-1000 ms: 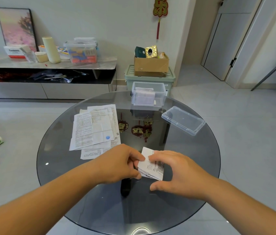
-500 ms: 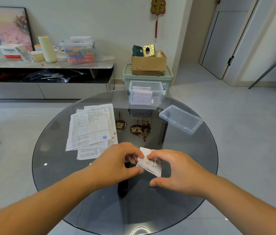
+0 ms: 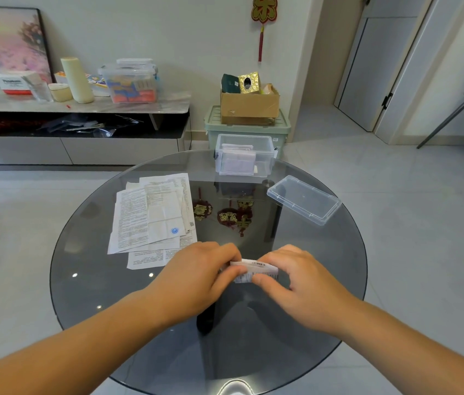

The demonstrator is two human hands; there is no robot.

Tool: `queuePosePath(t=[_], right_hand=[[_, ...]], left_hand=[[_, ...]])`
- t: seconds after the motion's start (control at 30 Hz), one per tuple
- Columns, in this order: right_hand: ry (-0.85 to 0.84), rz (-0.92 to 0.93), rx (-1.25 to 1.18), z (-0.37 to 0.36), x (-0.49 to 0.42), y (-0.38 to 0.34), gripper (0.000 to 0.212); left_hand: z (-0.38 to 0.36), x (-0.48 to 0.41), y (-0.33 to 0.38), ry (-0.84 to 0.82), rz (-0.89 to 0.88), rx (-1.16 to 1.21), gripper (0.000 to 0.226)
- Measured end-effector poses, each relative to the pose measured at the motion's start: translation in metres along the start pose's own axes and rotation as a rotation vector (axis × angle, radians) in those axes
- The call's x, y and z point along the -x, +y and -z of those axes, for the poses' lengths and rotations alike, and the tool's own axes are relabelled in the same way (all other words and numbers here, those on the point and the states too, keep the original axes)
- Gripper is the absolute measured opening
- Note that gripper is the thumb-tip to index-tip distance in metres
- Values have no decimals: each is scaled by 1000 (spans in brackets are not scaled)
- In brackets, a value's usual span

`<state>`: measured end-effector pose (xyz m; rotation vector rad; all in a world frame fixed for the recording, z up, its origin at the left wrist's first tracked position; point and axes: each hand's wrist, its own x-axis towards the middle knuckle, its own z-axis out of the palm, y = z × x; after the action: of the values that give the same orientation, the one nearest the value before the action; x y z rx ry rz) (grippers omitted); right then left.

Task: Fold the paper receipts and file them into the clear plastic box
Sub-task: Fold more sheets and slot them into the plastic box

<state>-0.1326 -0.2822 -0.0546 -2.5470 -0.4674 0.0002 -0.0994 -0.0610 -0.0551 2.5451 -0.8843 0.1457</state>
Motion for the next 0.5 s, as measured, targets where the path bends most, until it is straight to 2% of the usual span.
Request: queuePosePath(t=[0.17,0.3,0.4,0.5], right_hand=[[11,-59,-20,1,-1,6,6],[25,-103,-14,0,-6,13,8],[3,-79,202,0,-11,13,25],[-26,-105,282,1,-13,14,43]], left_hand=[[-6,-3,3,-19,-34,-61,32],[-13,-8,6,-16,-18,-148,35],[-17,-11,5,-28,43,-213,45],[-19,-12,4,-64,105,-133,50]])
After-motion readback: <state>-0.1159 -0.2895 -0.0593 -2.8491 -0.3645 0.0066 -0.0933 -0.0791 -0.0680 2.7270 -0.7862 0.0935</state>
